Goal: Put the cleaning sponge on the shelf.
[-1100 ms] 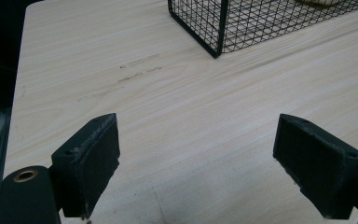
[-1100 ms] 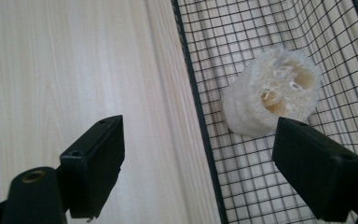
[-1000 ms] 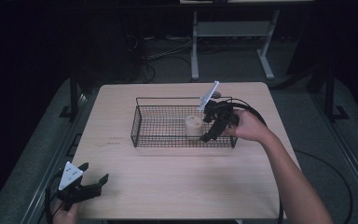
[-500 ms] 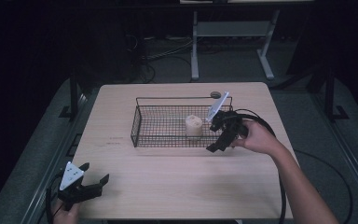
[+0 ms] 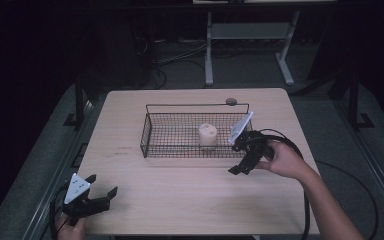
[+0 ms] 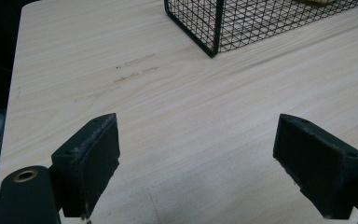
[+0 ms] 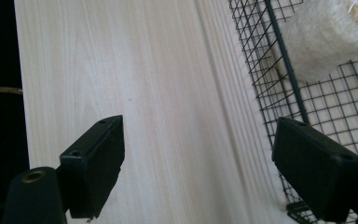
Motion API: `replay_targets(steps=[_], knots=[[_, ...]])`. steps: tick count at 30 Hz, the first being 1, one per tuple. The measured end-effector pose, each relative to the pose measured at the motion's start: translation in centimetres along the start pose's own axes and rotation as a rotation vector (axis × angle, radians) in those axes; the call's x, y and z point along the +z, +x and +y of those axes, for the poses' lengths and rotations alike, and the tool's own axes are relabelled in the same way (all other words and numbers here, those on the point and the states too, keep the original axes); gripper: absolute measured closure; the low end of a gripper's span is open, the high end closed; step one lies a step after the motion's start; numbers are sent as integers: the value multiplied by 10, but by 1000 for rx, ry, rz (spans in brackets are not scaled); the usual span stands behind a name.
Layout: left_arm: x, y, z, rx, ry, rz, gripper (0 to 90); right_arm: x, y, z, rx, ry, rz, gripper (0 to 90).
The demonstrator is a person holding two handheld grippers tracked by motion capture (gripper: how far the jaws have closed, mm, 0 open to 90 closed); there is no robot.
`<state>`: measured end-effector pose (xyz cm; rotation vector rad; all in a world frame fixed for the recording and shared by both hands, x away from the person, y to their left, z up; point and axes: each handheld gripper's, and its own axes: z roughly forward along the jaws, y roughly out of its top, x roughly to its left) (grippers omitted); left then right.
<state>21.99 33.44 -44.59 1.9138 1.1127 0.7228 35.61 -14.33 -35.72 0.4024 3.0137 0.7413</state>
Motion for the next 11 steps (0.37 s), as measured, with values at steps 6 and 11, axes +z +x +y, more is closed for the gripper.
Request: replay_targets(steps=[6, 11], knots=[[0, -1, 0, 3, 3, -1, 137, 0, 9, -16, 10, -11, -4, 165], [1, -1, 1, 6, 5, -3, 137, 1, 15, -25, 13, -18, -8, 165]])
